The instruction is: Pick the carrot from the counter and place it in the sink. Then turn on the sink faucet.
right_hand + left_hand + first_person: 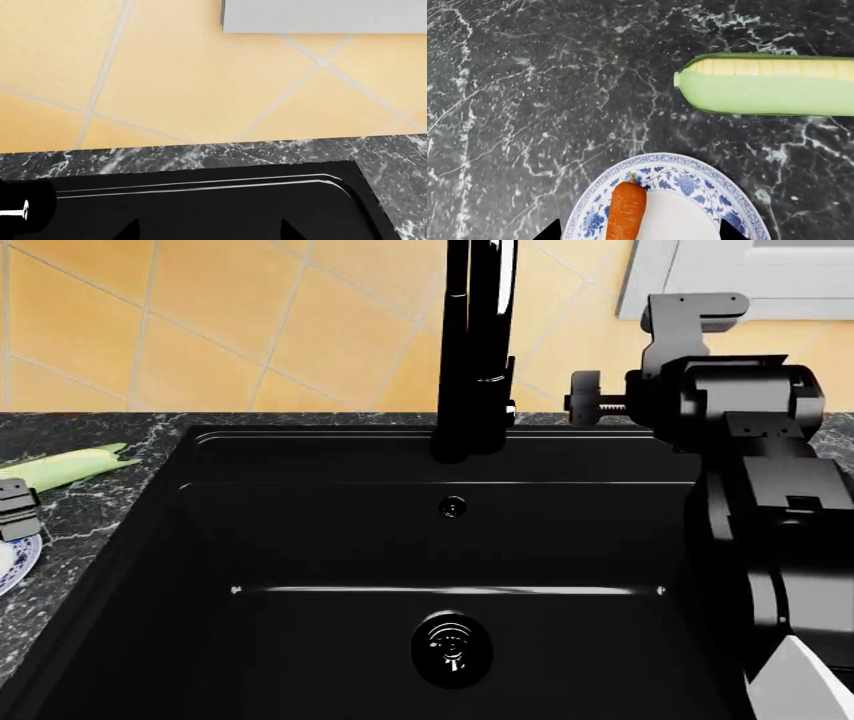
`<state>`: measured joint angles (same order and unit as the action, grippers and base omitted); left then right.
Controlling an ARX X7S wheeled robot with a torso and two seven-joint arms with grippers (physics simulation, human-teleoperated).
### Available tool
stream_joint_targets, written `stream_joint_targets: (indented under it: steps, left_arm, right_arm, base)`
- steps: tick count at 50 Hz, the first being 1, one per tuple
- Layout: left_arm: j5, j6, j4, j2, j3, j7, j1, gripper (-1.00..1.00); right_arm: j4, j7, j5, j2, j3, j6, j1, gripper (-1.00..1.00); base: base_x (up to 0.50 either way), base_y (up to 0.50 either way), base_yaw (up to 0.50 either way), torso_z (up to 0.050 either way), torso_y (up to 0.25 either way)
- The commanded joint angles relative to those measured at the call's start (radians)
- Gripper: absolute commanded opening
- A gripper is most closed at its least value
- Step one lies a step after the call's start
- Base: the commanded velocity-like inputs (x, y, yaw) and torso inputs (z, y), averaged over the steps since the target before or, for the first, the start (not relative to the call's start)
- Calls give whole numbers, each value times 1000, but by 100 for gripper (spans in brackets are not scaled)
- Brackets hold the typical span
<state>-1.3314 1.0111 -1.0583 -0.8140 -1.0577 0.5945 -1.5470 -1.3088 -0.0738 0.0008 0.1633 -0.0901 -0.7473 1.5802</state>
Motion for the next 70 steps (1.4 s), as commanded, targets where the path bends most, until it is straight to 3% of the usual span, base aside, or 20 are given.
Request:
stream_joint_targets:
  steps: [1, 39, 40, 58, 70]
  left_arm:
    - [15, -28, -70, 16, -5, -40, 14, 100]
    - [74, -83, -217, 68, -29, -133, 33, 100]
    - [69, -88, -195, 59, -23, -113, 38, -100]
    - [15, -62, -41, -7, 27, -17, 57, -100]
    - [-280, 84, 582, -173, 197, 247, 53, -100]
  right_arm:
    - [0, 1, -1, 2, 0, 0, -4, 100]
    - [0, 5, 0, 4, 1, -2, -5, 100]
    - [0, 5, 0, 4, 1, -2, -5, 100]
    - [0, 10, 1, 9, 6, -1, -4, 100]
    - [0, 10, 0, 15, 8, -3, 3, 100]
  base:
    - [0, 0, 0, 0, 0]
    - [0, 0, 0, 0, 0]
    - [0, 0, 0, 0, 0]
    - [0, 0, 0, 0, 0]
    - [0, 0, 0, 0, 0]
